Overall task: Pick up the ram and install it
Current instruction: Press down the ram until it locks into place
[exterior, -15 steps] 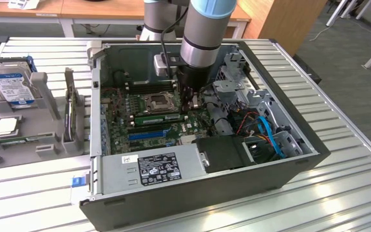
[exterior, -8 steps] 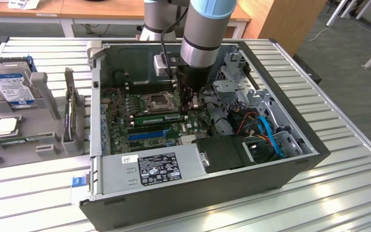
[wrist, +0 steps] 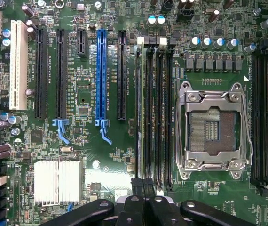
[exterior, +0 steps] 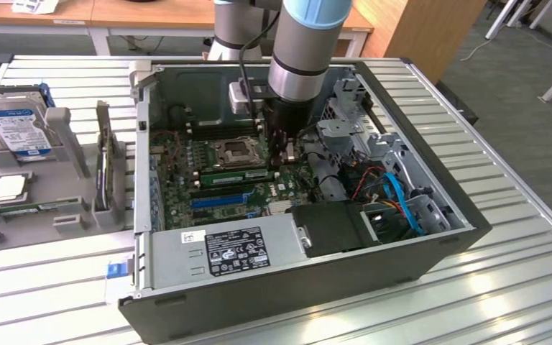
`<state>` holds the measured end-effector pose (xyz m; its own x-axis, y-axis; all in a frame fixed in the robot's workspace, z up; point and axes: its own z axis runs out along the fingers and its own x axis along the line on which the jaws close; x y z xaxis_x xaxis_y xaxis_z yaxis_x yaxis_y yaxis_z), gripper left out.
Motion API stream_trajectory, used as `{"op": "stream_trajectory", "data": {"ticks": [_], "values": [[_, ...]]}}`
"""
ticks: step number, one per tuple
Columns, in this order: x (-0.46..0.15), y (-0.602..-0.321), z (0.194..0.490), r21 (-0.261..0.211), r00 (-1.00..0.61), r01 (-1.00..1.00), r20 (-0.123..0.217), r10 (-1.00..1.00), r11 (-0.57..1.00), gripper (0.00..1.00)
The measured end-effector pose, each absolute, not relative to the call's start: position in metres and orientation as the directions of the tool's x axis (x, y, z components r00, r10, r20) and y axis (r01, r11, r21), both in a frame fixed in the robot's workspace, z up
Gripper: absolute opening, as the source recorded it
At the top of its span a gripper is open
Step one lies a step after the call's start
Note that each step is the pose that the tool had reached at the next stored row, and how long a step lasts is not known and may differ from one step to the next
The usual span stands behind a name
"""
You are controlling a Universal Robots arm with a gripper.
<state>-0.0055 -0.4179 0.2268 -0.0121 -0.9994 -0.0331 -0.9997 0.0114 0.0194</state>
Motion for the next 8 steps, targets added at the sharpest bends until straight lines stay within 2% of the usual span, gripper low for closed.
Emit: {"op": "stream_trajectory", "data": {"ticks": [8], "values": [[-0.0056,-0.4179,0.2260,0.019,-0.012,-1.000,-0.033,-0.999,0.012,0.10]]}}
